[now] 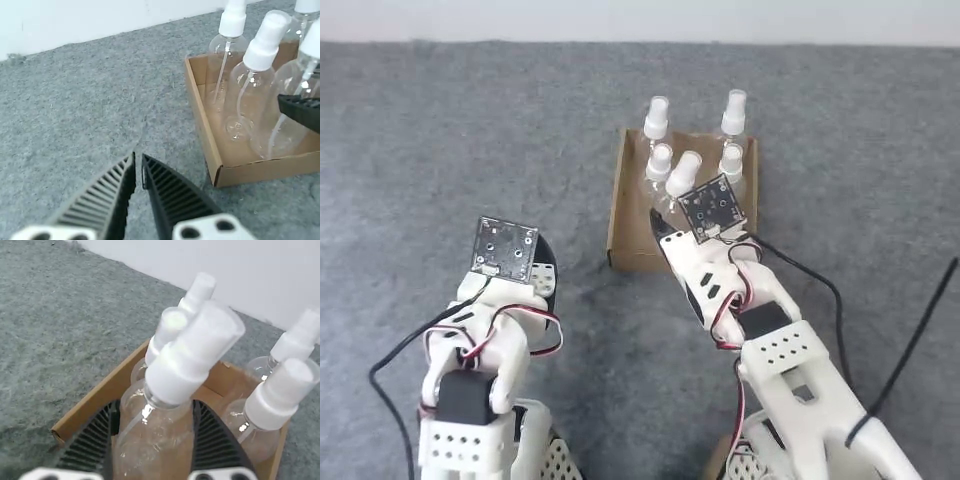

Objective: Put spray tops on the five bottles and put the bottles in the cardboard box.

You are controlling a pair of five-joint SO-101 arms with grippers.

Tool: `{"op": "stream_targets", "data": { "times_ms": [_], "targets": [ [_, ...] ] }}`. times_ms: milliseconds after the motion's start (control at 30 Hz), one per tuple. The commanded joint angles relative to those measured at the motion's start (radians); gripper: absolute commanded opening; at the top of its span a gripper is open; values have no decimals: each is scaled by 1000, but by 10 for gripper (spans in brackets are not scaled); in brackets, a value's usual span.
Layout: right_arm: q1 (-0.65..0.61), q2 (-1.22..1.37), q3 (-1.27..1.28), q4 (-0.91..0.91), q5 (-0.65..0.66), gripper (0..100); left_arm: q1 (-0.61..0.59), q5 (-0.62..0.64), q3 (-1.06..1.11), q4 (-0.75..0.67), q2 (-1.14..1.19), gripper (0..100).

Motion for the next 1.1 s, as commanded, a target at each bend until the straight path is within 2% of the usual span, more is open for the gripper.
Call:
{"op": "stream_targets", "data": {
  "times_ms": [0,467,700,1067],
  "targets": [
    [12,-4,14,-27,14,6,-6,-9,-7,-28,-14,10],
    [38,1,66,-110,14,6,-6,-9,-7,-25,-14,10],
    [39,96,64,-176,14,6,-6,-8,-7,-23,-14,10],
    [35,99,91,-179,14,7,-6,-8,-7,-28,-14,10]
  ]
}}
